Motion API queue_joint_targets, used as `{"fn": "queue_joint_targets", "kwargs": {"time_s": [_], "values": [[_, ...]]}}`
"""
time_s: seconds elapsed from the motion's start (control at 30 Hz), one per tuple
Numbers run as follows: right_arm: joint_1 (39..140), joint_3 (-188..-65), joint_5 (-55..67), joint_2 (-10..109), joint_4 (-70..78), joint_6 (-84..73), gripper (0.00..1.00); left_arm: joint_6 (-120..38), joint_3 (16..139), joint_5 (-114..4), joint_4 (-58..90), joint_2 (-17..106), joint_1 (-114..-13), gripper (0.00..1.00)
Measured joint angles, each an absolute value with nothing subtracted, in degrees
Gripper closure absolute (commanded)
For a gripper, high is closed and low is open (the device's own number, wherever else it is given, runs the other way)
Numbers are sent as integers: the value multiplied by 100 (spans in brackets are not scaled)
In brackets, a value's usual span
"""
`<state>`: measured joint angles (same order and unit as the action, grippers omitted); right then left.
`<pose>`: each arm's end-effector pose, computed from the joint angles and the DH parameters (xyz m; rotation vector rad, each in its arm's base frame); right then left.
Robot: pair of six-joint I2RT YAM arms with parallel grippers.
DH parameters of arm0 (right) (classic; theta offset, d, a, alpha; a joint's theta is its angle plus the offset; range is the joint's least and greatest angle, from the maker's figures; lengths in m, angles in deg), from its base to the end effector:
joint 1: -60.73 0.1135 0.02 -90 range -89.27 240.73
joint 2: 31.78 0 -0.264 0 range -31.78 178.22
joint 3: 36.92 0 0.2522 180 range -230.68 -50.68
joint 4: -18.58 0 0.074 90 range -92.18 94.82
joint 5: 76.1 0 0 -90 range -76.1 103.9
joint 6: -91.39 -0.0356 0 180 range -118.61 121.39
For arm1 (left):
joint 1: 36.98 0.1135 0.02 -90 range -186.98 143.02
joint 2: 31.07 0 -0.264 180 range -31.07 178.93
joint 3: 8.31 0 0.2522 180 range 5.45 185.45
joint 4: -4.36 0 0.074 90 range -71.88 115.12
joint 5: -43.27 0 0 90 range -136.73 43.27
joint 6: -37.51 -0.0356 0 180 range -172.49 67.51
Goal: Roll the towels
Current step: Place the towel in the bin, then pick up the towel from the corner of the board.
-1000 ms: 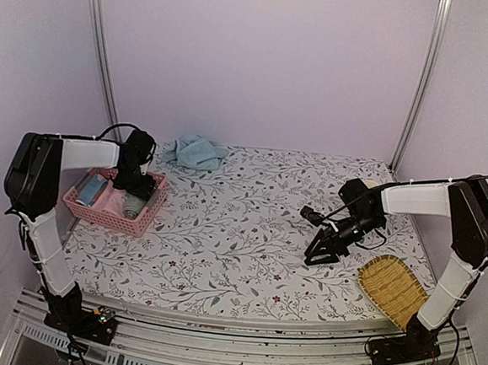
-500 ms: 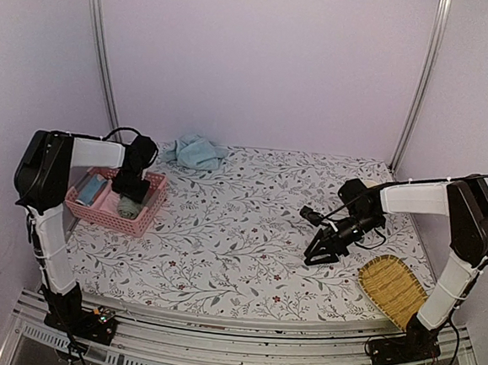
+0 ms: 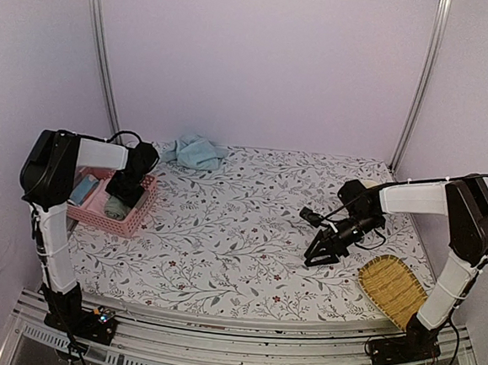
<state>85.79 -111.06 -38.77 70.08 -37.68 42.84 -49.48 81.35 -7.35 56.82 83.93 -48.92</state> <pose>0.2666 0.1559 0.1595 -1.4999 2.1624 1.2692 0.3774 -0.0567 0.1456 0.1073 2.7004 0.9206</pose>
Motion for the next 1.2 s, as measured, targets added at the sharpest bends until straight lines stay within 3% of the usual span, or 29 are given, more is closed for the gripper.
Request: {"fn": "queue_joint_targets", "kwargs": {"time_s": [0.3, 0.73, 0.77, 0.8, 0.87, 0.93, 1.03, 1.2], "values": [[8579, -11125, -3903, 7008, -3840, 4288, 46, -4924, 8124, -1128, 5809, 8144, -4875, 33], [8564, -11761, -3463, 6359, -4074, 4203, 46, -4830, 8102, -2097, 5973, 5795, -4973, 31], [8542, -11882, -3372, 6281, -4102, 4157, 46, -4848, 8102, -2221, 5929, 5670, -5023, 10], [8520, -12022, -3267, 6206, -4105, 4100, 45, -4883, 8102, -2403, 5857, 5530, -5100, 3], [8446, -12277, -3068, 6040, -4054, 3960, 43, -4952, 8102, -2892, 5588, 5292, -5264, 1], [8319, -12470, -2788, 5780, -3860, 3727, 34, -4942, 8104, -3386, 5234, 5137, -5369, 1], [8087, -12568, -2320, 5336, -3429, 3353, 1, -4928, 8133, -3885, 4760, 5097, -5410, 2], [7338, -12476, -1909, 4801, -2470, 2544, 1, -4924, 8301, -4396, 3960, 5508, -5410, 1]]}}
